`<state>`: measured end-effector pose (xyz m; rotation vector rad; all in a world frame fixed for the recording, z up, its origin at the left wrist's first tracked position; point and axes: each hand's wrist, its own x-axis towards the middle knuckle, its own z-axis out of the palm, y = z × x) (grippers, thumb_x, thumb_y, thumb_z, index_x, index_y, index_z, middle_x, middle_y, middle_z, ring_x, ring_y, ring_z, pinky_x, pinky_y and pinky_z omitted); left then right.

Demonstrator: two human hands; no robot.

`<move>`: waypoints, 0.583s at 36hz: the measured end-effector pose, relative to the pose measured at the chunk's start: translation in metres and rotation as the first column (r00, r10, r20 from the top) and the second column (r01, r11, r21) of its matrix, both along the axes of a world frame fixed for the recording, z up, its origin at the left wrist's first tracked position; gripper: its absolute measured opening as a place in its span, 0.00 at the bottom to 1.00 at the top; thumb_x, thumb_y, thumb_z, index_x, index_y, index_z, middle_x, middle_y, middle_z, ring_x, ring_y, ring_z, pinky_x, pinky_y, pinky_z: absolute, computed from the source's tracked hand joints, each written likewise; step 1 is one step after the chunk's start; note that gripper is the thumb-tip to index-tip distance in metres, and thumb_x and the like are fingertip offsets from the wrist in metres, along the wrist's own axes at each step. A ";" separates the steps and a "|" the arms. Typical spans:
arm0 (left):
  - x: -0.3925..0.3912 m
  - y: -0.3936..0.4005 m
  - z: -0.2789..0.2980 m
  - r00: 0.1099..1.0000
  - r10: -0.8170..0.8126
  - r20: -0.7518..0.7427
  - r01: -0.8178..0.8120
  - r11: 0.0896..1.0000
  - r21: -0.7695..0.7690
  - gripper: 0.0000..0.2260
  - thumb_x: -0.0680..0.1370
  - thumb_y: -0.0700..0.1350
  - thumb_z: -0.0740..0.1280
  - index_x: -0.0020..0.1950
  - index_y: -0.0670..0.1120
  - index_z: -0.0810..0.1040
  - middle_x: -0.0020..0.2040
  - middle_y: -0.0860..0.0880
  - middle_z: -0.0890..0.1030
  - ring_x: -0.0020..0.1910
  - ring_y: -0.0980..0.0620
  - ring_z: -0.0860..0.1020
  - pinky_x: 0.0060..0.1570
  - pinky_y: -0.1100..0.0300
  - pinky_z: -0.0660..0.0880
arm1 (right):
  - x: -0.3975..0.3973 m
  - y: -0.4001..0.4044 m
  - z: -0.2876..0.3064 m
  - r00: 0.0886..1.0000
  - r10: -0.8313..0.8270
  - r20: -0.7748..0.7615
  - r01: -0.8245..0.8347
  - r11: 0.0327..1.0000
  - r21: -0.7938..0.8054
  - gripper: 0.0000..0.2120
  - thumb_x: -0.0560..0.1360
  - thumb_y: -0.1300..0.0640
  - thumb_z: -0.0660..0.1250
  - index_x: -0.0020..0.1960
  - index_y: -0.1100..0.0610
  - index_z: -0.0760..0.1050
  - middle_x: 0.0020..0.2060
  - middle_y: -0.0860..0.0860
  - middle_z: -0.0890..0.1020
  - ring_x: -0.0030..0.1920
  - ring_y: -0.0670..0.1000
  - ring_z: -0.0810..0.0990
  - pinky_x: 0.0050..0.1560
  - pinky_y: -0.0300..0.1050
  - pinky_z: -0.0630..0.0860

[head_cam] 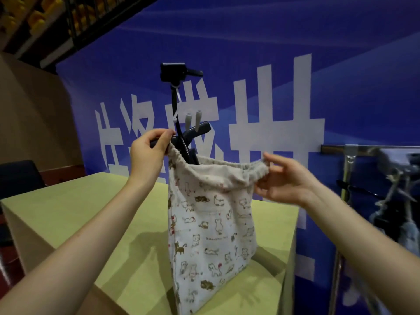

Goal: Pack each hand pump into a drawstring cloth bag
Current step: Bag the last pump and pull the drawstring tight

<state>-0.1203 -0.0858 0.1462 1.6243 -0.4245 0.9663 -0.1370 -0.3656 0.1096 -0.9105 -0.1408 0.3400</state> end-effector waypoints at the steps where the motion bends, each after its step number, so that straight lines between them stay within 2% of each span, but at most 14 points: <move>1: -0.001 0.000 -0.001 1.000 0.006 0.013 -0.006 1.000 0.005 0.06 0.80 0.48 0.65 0.47 0.52 0.81 0.42 0.49 0.82 0.42 0.52 0.80 0.44 0.61 0.79 | -0.001 -0.002 0.008 1.000 -0.003 0.023 0.002 1.000 0.031 0.08 0.65 0.57 0.75 0.41 0.57 0.79 0.41 0.53 0.81 0.49 0.51 0.78 0.63 0.46 0.71; 3: -0.001 -0.001 -0.001 0.999 0.010 0.035 -0.011 1.000 0.018 0.06 0.80 0.48 0.64 0.46 0.52 0.80 0.41 0.50 0.82 0.40 0.56 0.79 0.42 0.64 0.78 | -0.002 -0.007 0.026 0.996 -0.050 0.069 0.045 0.997 0.070 0.06 0.68 0.59 0.72 0.44 0.57 0.80 0.32 0.49 0.78 0.39 0.48 0.77 0.56 0.41 0.71; 5: -0.002 -0.003 -0.001 0.998 0.000 0.056 -0.002 1.000 0.030 0.06 0.80 0.48 0.64 0.46 0.53 0.80 0.39 0.51 0.81 0.37 0.61 0.77 0.39 0.67 0.76 | -0.004 -0.013 0.045 0.983 -0.149 0.111 0.144 0.988 0.049 0.03 0.71 0.59 0.68 0.44 0.57 0.80 0.29 0.47 0.74 0.32 0.47 0.74 0.49 0.40 0.71; 7: -0.003 -0.007 0.000 0.997 -0.018 0.074 0.015 0.999 0.039 0.06 0.80 0.47 0.64 0.46 0.53 0.80 0.37 0.52 0.80 0.34 0.63 0.76 0.36 0.69 0.74 | -0.002 -0.014 0.061 0.963 -0.226 0.144 0.234 0.972 -0.039 0.04 0.70 0.59 0.68 0.40 0.58 0.81 0.32 0.49 0.76 0.35 0.48 0.75 0.51 0.42 0.72; 9: -0.004 -0.011 0.001 0.996 -0.041 0.083 0.037 0.998 0.041 0.06 0.80 0.45 0.64 0.46 0.52 0.80 0.38 0.53 0.80 0.35 0.63 0.76 0.36 0.69 0.74 | -0.002 -0.009 0.071 0.962 -0.217 0.166 0.241 0.961 -0.139 0.05 0.67 0.58 0.68 0.38 0.59 0.82 0.34 0.51 0.78 0.38 0.50 0.76 0.50 0.43 0.74; 13: -0.005 -0.022 0.002 0.993 -0.072 0.088 0.070 0.997 0.031 0.06 0.80 0.43 0.65 0.47 0.47 0.81 0.36 0.56 0.79 0.35 0.63 0.77 0.36 0.71 0.73 | 0.000 0.013 0.087 0.945 -0.210 0.249 0.275 0.923 -0.267 0.02 0.72 0.62 0.68 0.43 0.60 0.79 0.35 0.52 0.78 0.36 0.48 0.76 0.46 0.40 0.74; 16: -0.009 -0.030 0.005 0.991 -0.089 0.097 0.084 0.995 0.059 0.06 0.79 0.43 0.65 0.47 0.50 0.81 0.38 0.56 0.81 0.37 0.64 0.78 0.38 0.70 0.74 | 0.004 0.032 0.097 0.917 -0.186 0.353 0.310 0.890 -0.336 0.01 0.74 0.63 0.69 0.44 0.60 0.77 0.34 0.52 0.79 0.33 0.46 0.76 0.37 0.37 0.74; 18: -0.012 -0.034 0.006 0.989 -0.099 0.107 0.091 0.993 0.079 0.05 0.79 0.42 0.66 0.47 0.48 0.82 0.38 0.56 0.81 0.36 0.64 0.77 0.37 0.71 0.73 | 0.009 0.045 0.103 0.876 -0.204 0.437 0.397 0.820 -0.413 0.03 0.75 0.62 0.68 0.42 0.61 0.77 0.33 0.52 0.78 0.33 0.47 0.74 0.37 0.37 0.72; 21: -0.016 -0.037 0.008 0.989 -0.106 0.105 0.095 0.990 0.105 0.05 0.79 0.43 0.66 0.48 0.48 0.82 0.39 0.54 0.81 0.37 0.63 0.78 0.38 0.70 0.73 | 0.015 0.061 0.112 0.767 -0.239 0.595 0.601 0.594 -0.536 0.06 0.74 0.59 0.70 0.45 0.62 0.78 0.36 0.55 0.77 0.36 0.49 0.75 0.36 0.38 0.74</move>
